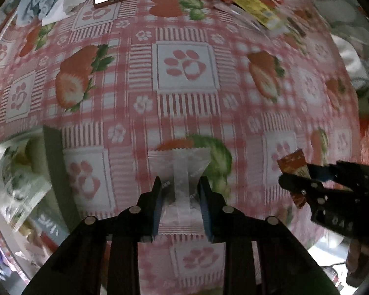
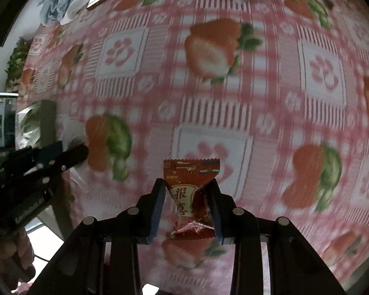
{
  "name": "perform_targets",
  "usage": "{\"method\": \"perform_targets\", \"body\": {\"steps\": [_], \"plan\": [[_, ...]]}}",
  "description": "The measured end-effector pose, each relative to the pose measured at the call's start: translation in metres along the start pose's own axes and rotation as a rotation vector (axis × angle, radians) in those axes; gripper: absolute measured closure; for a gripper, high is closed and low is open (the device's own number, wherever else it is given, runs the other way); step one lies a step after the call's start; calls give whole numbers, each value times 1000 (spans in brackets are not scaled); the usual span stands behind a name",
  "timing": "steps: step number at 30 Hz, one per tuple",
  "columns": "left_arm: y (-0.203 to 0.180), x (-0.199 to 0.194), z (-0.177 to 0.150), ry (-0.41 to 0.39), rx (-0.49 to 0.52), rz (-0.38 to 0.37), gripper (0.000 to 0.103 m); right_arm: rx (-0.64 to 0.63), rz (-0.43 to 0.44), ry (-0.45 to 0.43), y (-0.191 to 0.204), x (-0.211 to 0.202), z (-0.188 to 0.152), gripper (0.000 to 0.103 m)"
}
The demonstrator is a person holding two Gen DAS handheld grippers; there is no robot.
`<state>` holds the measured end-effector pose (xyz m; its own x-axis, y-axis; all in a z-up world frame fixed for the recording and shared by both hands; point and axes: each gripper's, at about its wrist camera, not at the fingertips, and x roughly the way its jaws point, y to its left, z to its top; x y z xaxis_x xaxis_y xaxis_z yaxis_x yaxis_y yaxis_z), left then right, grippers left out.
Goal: Organize snacks
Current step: 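Carry the white packet and red candy to the tray and open both tools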
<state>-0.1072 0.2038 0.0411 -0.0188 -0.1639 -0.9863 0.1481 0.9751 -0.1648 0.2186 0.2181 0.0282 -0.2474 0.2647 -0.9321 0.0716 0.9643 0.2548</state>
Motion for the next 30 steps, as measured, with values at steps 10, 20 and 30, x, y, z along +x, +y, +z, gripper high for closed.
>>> {"method": "perform_targets", "body": {"steps": [10,20,30], "plan": [[29,-42,-37,-30,22,-20,72,-8,35,22,41,-3,-29,67],[79,-70,-53,-93,-66,-4,72,-138,16,19,106,-10,-25,67],[130,-75,-79,-117,-184,16,72,-303,-17,23,173,-13,-22,66]]}}
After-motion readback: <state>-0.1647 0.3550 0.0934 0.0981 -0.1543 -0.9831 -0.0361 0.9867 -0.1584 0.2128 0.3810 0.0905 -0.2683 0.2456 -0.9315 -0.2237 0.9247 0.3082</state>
